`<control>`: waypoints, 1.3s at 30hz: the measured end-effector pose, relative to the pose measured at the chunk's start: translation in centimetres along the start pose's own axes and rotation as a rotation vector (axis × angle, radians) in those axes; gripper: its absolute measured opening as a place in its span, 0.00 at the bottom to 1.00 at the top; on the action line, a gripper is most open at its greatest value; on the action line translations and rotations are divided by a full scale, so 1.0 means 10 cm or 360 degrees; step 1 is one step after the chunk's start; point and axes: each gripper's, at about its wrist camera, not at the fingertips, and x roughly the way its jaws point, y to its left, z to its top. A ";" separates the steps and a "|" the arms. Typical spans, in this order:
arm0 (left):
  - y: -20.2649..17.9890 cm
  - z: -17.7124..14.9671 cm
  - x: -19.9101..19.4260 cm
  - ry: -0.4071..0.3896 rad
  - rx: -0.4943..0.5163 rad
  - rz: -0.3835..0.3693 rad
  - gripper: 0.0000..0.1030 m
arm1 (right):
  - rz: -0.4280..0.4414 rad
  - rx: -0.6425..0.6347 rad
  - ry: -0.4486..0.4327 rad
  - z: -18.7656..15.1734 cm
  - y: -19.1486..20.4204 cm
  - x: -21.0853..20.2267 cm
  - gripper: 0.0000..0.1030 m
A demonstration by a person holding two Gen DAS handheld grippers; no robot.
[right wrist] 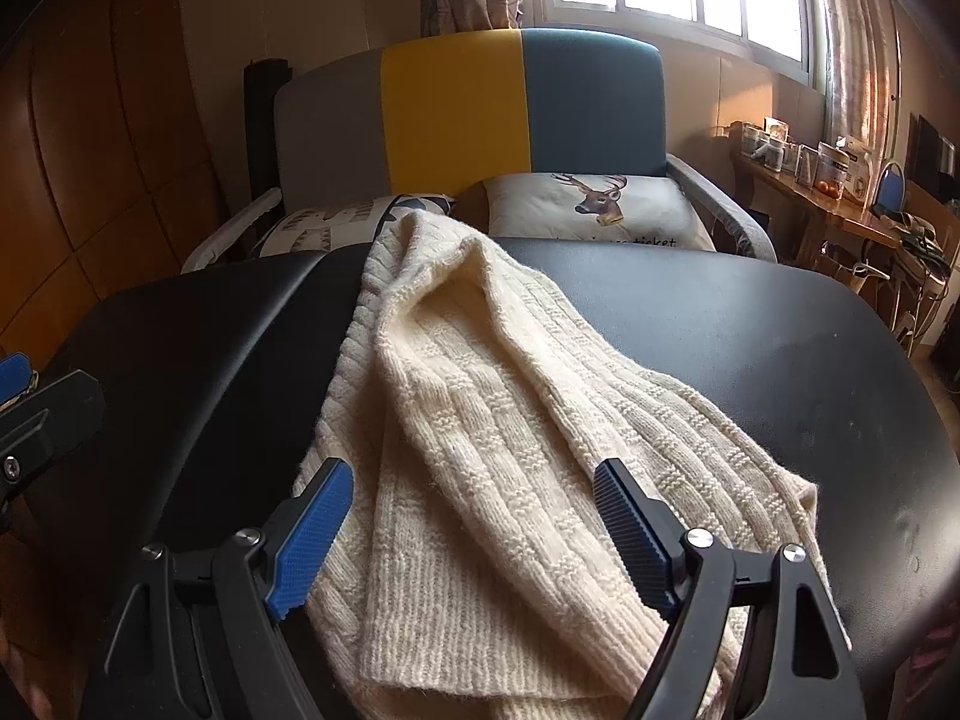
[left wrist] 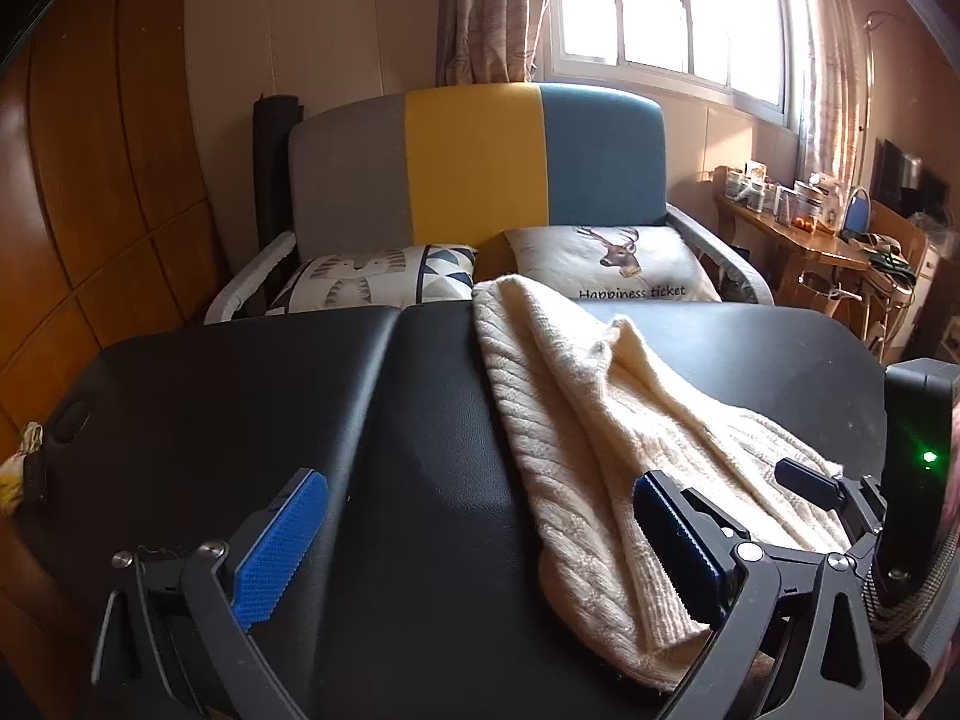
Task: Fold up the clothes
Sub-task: 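Reach both grippers toward the bunched cream sweater on the ottoman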
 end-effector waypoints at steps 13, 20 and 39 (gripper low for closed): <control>0.05 -0.19 0.21 0.0198 -0.0045 -0.0222 1.00 | 0.0020 0.0048 0.0020 -0.12 -0.18 0.06 0.82; 0.13 -0.58 0.55 0.0437 -0.0145 -0.0418 1.00 | 0.0114 0.0200 0.0077 -0.26 -0.63 0.04 0.82; -0.46 -0.36 0.68 0.0534 -0.0007 -0.0846 0.99 | -0.0120 0.0353 0.0300 -1.01 -1.84 -0.01 0.80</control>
